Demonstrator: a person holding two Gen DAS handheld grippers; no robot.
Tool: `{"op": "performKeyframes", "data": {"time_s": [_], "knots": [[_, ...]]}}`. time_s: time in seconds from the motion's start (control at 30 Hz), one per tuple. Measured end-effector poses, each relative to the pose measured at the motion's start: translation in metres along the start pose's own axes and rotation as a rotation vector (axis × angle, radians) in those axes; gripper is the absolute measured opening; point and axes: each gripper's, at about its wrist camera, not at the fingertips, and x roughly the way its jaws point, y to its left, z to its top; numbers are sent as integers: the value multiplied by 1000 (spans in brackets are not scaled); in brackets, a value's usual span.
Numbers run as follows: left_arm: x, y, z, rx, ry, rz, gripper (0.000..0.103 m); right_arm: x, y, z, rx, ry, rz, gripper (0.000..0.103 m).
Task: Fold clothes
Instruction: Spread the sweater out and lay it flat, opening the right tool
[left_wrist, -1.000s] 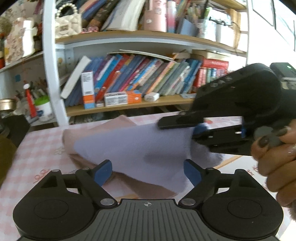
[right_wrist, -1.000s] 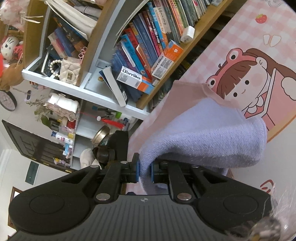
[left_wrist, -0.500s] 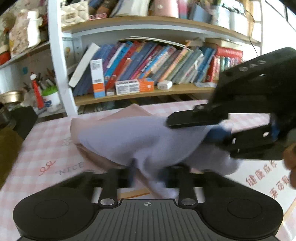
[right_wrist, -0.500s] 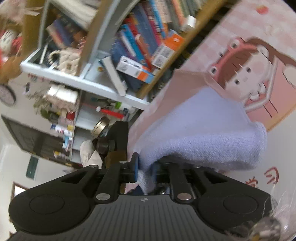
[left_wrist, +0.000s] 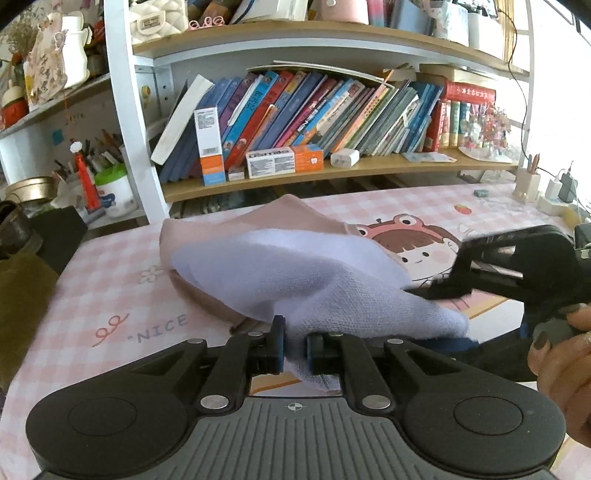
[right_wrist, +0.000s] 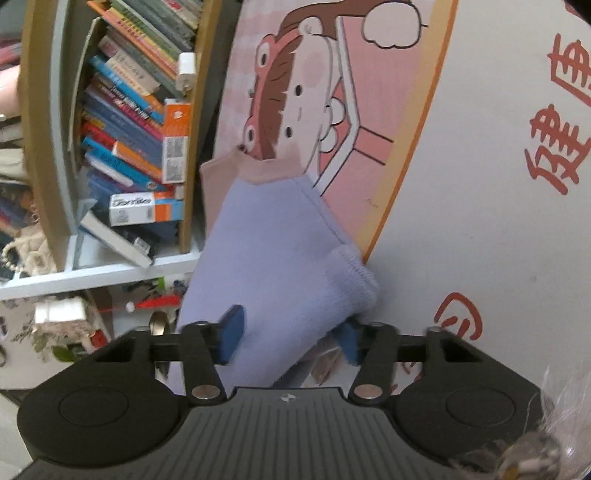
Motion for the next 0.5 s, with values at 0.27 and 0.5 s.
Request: {"op": "performKeyframes", "data": {"time_s": [0.27,0.5], "knots": [[-33,-7,19,77,-115,-62,8,-32,26,20,-73,-72,180,12],[-99,-48,88,218,-448,-317,8,-136,133,59,-387,-270,473,11]]}}
